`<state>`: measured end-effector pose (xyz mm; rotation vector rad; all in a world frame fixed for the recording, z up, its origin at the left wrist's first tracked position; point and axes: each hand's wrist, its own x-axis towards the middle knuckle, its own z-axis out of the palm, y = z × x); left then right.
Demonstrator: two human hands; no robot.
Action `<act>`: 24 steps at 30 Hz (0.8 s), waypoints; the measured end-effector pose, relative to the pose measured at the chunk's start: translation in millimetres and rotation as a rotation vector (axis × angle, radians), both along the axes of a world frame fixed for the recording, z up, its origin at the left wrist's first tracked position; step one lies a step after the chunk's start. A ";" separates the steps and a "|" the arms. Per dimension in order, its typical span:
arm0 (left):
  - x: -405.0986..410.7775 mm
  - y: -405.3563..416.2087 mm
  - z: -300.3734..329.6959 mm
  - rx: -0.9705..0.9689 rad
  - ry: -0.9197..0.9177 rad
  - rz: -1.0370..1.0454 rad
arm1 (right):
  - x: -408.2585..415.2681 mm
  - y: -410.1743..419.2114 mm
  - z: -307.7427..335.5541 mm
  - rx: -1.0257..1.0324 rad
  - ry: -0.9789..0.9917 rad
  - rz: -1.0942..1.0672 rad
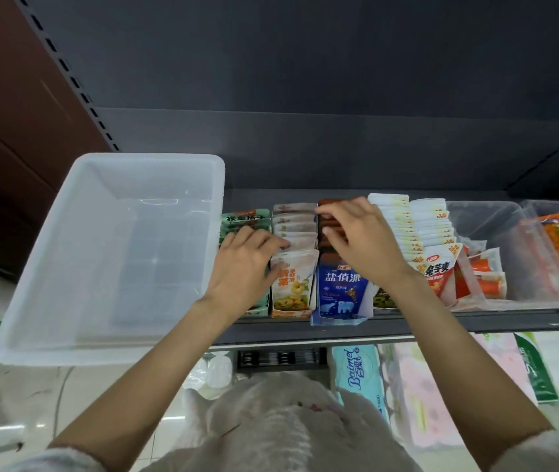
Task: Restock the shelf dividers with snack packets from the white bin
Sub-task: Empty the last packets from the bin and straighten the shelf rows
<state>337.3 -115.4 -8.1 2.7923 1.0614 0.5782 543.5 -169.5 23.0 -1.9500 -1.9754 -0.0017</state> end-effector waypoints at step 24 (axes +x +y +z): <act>15.4 -12.7 1.8 0.164 0.087 0.137 | -25.5 61.3 12.7 -0.235 -0.525 0.286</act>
